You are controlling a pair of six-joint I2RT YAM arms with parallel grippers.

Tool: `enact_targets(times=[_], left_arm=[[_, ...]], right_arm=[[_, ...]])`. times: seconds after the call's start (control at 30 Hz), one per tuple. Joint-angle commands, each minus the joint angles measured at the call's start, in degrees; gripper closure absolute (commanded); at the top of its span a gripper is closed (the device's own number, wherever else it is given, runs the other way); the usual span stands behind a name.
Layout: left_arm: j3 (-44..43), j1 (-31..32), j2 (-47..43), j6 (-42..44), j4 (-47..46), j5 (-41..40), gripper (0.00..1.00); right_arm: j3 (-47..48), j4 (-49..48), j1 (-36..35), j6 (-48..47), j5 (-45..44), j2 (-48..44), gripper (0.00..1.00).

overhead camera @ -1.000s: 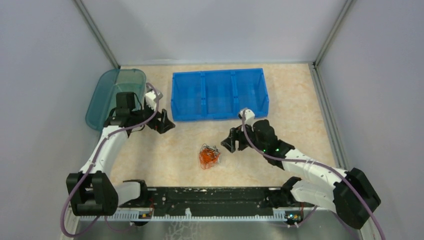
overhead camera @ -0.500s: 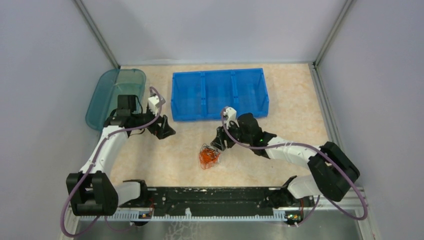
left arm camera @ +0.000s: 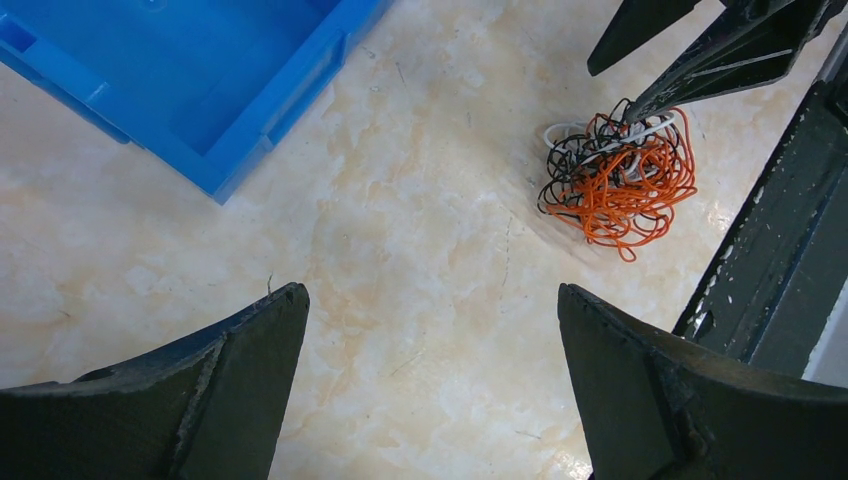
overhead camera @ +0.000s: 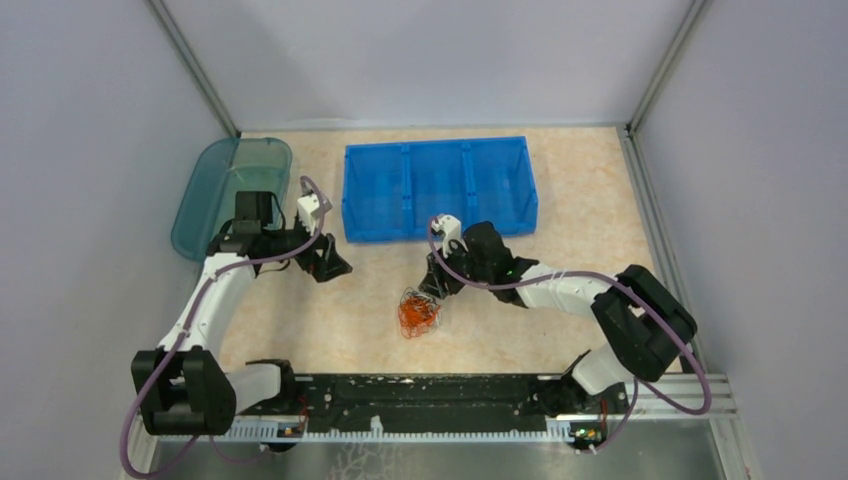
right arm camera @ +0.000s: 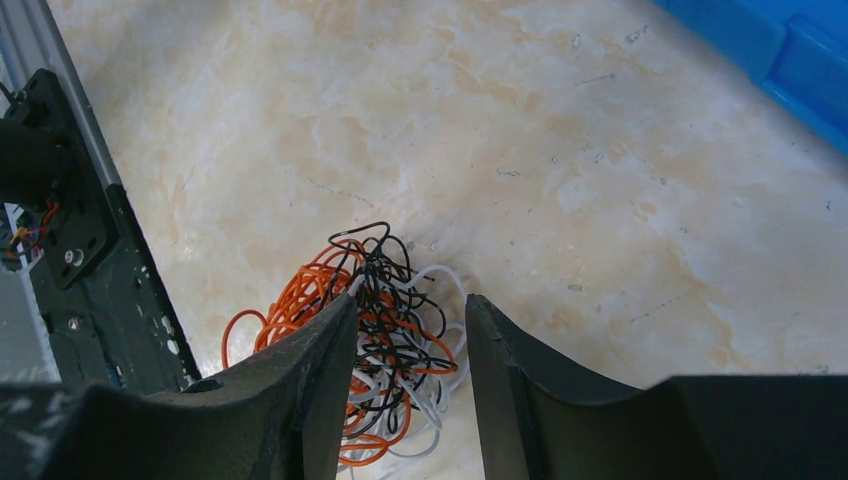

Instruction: Untangle the cables

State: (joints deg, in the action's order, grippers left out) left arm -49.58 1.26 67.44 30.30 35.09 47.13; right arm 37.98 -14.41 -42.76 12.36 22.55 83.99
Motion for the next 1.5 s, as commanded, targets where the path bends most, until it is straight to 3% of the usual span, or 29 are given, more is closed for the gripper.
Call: enact_targets(times=[0.0, 0.4, 0.63, 1.23, 1.4, 1.47], left_arm=[[-1.4, 0.4, -1.6, 1.1, 0.9, 2.4, 0.00], [-1.5, 0.5, -1.8, 1.0, 1.0, 1.9, 0.00], [-2.1, 0.5, -1.8, 0.6, 1.0, 2.2, 0.00], [-2.5, 1.0, -3.7, 0.5, 1.9, 2.0, 0.00], [-2.7, 1.1, -3.5, 0.4, 1.8, 1.8, 0.00], [-2.8, 1.1, -3.4, 0.4, 1.9, 1.7, 0.00]], right_arm=[[3.4, -1.5, -0.7, -1.5, 1.6, 1.1, 0.55], [3.9, 1.4, -0.7, -0.5, -3.3, -3.4, 0.50], [0.0, -2.0, -0.7, 0.9, 1.0, -8.3, 0.47], [0.5, -3.2, -0.7, 0.1, 4.5, 0.5, 0.53], [0.2, -3.0, -0.9, 0.2, 4.5, 0.7, 0.63], [0.3, -2.9, -0.9, 0.6, 4.6, 0.2, 0.59]])
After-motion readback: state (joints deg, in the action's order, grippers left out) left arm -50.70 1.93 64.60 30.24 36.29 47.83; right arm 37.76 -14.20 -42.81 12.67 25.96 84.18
